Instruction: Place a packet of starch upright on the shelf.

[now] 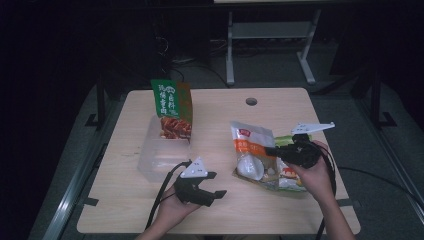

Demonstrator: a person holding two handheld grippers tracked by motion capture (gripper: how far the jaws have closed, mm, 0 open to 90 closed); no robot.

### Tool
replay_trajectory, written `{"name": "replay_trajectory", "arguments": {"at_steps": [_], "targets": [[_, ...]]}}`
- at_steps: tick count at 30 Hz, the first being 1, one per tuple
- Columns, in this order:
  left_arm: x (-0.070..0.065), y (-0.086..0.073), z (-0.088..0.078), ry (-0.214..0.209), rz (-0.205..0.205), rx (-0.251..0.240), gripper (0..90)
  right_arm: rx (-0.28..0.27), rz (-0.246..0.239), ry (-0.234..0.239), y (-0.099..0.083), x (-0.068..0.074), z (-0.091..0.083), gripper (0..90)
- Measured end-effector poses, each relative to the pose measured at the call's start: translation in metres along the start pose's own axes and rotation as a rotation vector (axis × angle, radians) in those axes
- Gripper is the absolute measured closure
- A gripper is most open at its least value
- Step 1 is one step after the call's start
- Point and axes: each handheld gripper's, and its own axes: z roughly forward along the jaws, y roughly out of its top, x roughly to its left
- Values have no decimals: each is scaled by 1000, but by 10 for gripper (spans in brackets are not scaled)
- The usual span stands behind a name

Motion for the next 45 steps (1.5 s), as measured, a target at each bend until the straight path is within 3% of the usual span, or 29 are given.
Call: {"name": "replay_trajectory", "arguments": {"at_steps": [5, 7, 11, 15, 24, 28, 33, 39, 42, 45], "targets": [[1, 8, 10, -7, -26, -10, 327, -21, -70, 44, 3, 16, 1, 898], [2, 11, 15, 3, -13, -9, 304, -31, -95, 68, 3, 21, 2, 898], [5, 15, 26, 15, -37, 6, 267, -45, -103, 108, -3, 18, 2, 898], [15, 23, 37, -2, -79, -1, 274, -29, -106, 119, -9, 13, -1, 898], [36, 33, 61, -47, -163, -5, 502, -4, -131, 145, -14, 11, -4, 897], [43, 36, 69, -103, -164, -3, 702, 4, -138, 129, -14, 12, -3, 896], [44, 40, 68, -102, -176, 2, 880, -2, -132, 114, -16, 9, -2, 894], [36, 39, 64, -52, -109, 14, 900, 8, -118, 27, -18, 6, 0, 891], [33, 34, 61, -24, -99, 2, 900, 32, -114, -3, -23, 3, 7, 887], [33, 31, 58, -15, -112, -11, 900, 32, -89, 7, -25, 2, 10, 880]]}}
